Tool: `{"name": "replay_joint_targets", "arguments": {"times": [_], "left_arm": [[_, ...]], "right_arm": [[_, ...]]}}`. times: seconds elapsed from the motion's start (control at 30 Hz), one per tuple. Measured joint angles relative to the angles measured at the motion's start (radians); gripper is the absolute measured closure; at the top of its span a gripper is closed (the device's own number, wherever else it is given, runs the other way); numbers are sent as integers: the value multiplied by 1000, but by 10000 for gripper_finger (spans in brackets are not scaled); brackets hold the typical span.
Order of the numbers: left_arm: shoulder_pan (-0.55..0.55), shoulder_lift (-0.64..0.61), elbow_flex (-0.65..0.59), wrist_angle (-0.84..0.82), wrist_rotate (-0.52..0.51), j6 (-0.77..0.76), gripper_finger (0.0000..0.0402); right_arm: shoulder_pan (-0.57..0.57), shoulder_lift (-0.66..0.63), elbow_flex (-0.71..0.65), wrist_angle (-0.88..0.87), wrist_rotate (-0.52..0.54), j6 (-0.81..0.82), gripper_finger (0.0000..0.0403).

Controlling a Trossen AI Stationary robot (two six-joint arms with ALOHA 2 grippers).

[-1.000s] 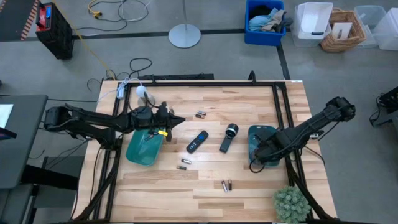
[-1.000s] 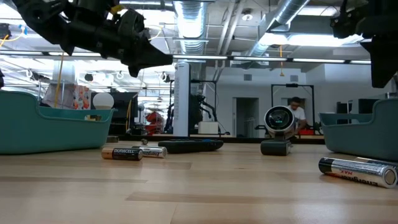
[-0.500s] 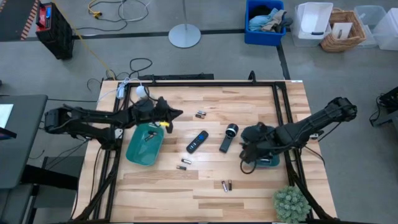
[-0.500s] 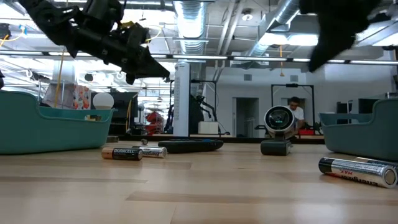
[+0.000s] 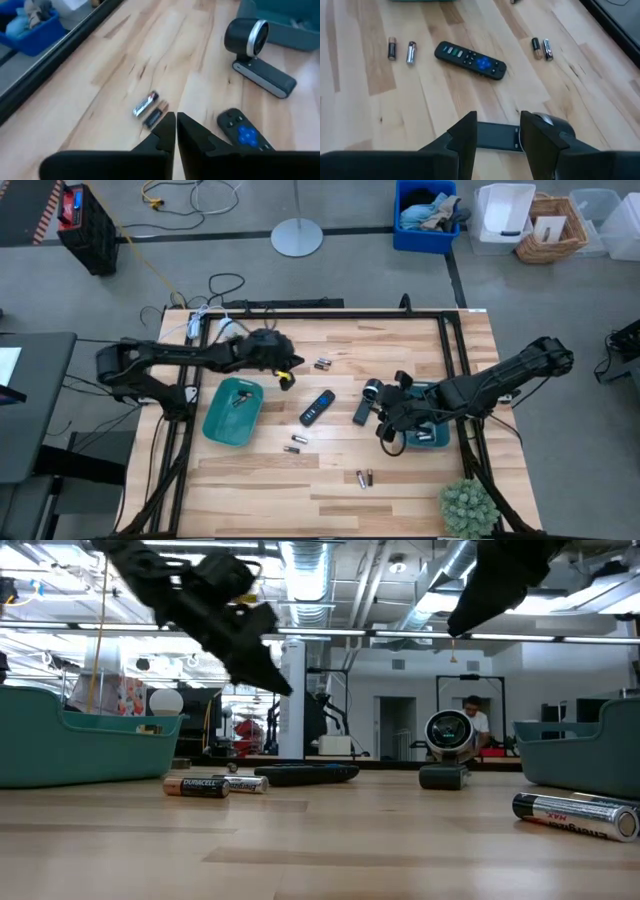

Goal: Sort batteries
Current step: Put the silver battery into the blue bin

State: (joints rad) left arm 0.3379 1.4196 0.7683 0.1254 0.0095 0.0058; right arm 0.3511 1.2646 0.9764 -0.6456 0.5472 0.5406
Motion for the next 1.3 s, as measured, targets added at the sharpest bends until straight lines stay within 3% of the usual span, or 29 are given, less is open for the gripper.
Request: {"name": "replay_joint_targets", "arguments": {"times": [0.23,0.43,0.67,1.13,1.3], "left_arm": [[1,221,190,-60,92,83,336],[-3,330,302,-169,121,121,315],[-3,332,313,-169,127,124,318],[-19,317,295,-236,147,152,319],[-114,265,251,-313,177,183,320]], "right_arm": [[18,33,0,8,0,8,239],[70,32,0,10,1,18,240],[120,31,0,7,36,7,240],[98,33,0,8,60,-26,240],[91,33,0,9,61,-26,240]]}}
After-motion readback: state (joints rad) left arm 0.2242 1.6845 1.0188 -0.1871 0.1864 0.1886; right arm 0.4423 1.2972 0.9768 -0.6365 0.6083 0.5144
